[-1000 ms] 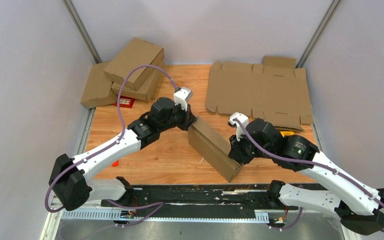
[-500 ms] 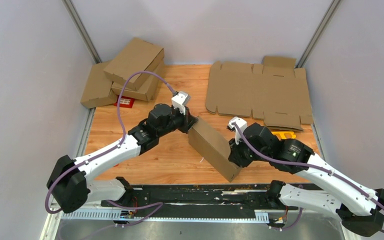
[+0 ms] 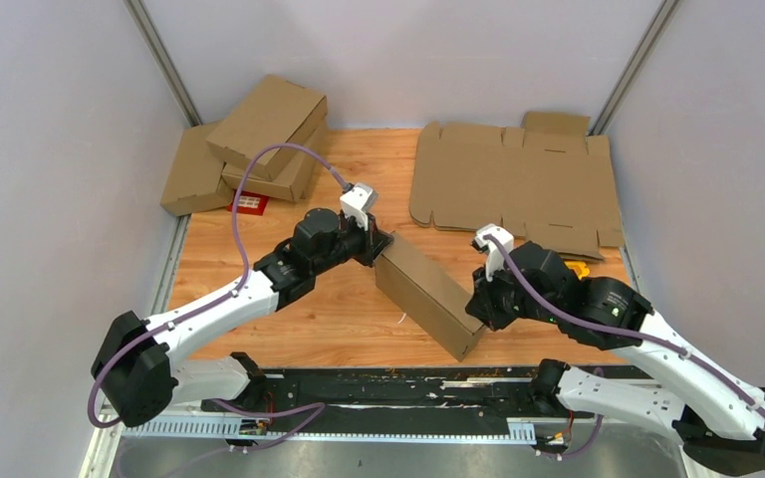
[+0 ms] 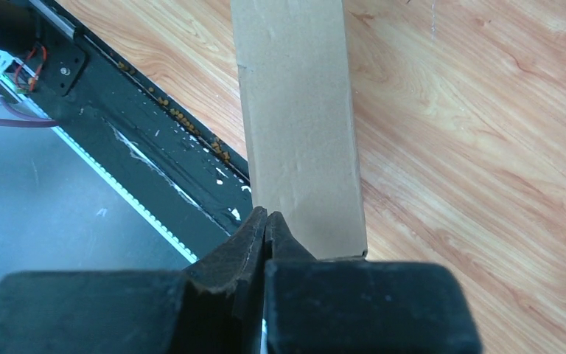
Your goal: Fold the paper box
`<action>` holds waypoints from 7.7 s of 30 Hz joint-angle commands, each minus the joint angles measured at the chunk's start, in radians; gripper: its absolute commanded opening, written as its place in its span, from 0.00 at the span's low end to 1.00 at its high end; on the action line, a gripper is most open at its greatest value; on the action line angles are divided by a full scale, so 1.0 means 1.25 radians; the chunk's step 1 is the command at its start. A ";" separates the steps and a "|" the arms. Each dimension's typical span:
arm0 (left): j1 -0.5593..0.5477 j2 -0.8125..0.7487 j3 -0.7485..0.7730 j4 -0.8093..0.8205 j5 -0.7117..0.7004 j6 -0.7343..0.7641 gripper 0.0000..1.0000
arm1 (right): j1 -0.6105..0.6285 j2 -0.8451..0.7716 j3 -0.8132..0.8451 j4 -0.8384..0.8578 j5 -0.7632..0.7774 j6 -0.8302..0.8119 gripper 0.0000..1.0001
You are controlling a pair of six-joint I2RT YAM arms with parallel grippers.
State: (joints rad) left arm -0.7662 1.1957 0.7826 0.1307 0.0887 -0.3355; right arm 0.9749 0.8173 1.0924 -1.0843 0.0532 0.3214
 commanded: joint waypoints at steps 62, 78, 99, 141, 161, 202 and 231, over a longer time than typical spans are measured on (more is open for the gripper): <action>-0.003 0.015 0.121 -0.325 -0.112 0.023 0.00 | 0.004 0.013 -0.034 -0.115 0.056 0.107 0.00; -0.002 0.067 0.173 -0.333 -0.076 0.057 0.00 | 0.004 0.025 -0.046 -0.093 0.055 0.098 0.00; 0.002 0.039 0.200 -0.293 -0.030 0.059 0.00 | 0.004 0.002 0.076 -0.091 0.076 0.043 0.26; 0.003 -0.174 0.031 -0.383 -0.069 0.034 0.21 | 0.019 0.350 0.118 0.087 0.069 -0.139 0.96; -0.002 -0.290 -0.172 -0.364 0.033 -0.133 0.41 | -0.082 -0.008 -0.351 0.277 0.086 0.346 0.88; -0.102 -0.163 -0.031 -0.885 -0.567 -0.624 0.83 | -0.118 0.362 -0.280 0.901 -0.031 0.291 0.75; -0.124 -0.197 -0.188 -0.771 -0.536 -0.693 0.81 | -0.146 -0.175 -0.371 0.597 0.130 0.153 0.83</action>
State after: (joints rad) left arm -1.0332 1.0183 0.5678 -0.8814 -0.5327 -1.3212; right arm 0.7967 0.6312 0.6178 -0.2962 0.1780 0.5594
